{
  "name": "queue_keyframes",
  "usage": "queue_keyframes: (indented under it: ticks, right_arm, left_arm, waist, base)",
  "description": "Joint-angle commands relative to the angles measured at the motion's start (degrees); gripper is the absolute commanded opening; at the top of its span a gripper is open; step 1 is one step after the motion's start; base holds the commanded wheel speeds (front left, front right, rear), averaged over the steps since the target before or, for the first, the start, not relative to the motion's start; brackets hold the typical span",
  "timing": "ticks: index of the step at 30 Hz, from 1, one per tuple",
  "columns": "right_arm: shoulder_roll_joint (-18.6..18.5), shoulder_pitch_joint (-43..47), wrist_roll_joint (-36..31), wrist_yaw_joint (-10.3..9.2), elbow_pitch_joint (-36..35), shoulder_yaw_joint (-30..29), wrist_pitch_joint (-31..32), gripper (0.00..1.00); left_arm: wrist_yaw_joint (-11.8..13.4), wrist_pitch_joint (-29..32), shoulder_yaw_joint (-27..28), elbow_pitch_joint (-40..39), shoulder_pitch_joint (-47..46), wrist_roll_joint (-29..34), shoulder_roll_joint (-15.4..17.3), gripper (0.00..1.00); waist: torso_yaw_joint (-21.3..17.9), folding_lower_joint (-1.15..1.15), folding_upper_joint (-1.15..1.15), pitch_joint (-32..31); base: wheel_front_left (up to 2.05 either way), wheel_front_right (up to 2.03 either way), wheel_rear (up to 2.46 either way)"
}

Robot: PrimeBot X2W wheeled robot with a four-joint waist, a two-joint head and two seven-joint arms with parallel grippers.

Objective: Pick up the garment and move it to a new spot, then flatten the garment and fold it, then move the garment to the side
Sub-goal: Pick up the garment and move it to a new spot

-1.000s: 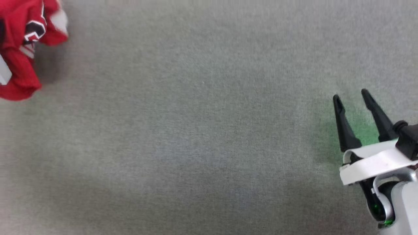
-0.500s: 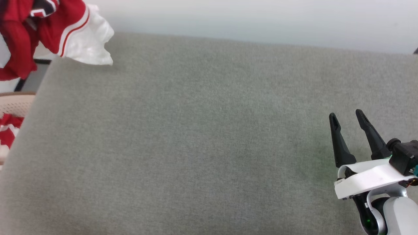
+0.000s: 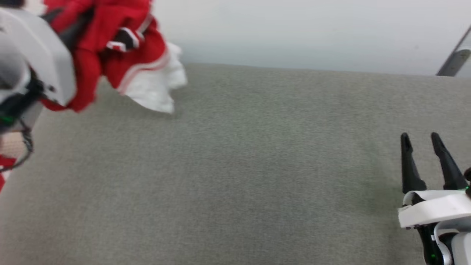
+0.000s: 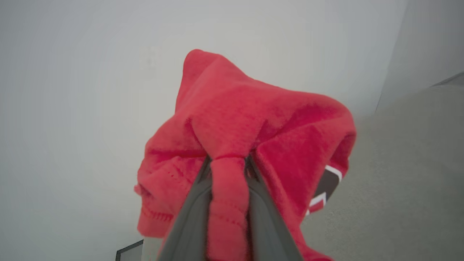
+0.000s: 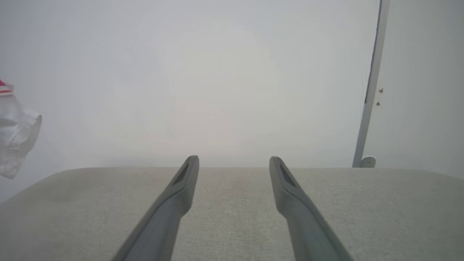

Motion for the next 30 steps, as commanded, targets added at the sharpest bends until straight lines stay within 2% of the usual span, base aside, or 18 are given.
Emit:
queue_keyframes:
  ticks: [1, 5, 8, 15, 22, 30]
  right_arm:
    - [0.30, 1.25, -0.24, -0.07, 0.06, -0.78, -0.37, 1.00]
    - [0.43, 1.64, -1.08, -0.06, 0.10, -3.76, -0.83, 1.00]
    - [1.17, 2.21, -1.53, -0.07, 0.09, -5.70, -1.14, 1.00]
    - [2.45, 2.42, -2.21, -0.07, 0.95, -6.56, -1.67, 1.00]
    - [3.43, 2.26, -1.91, -0.07, 2.76, -5.27, -2.49, 1.00]
    - [4.00, 1.38, -1.73, -0.07, 4.63, -3.32, -3.22, 1.00]
  left_arm:
    - [0.81, 0.55, -0.26, -2.03, 0.39, 0.19, -0.19, 0.00]
    - [2.24, 2.60, -1.81, -8.09, 1.11, 0.81, -1.19, 0.00]
    - [3.11, 3.81, -3.25, -11.55, 1.10, 0.83, -3.44, 0.00]
    - [4.78, 5.41, -7.20, -14.91, 3.18, 1.83, -7.61, 0.00]
    - [5.45, 4.71, -11.38, -12.53, 9.55, 0.83, -10.23, 0.00]
    - [4.38, 3.90, -14.58, -2.49, 16.66, -1.86, -12.06, 0.00]
  waist:
    - [-2.12, 0.00, 0.00, -0.39]
    - [-4.85, 0.00, 0.00, -0.10]
    - [-7.03, 0.00, 0.00, 0.30]
    - [-11.48, 0.00, 0.00, 1.30]
    - [-14.12, 0.00, 0.00, 1.99]
    - [-15.25, 0.00, 0.00, 2.52]
  base:
    - [0.00, 0.00, 0.00]
    - [0.00, 0.00, 0.00]
    - [0.00, 0.00, 0.00]
    - [0.00, 0.00, 0.00]
    - [0.00, 0.00, 0.00]
    - [0.00, 0.00, 0.00]
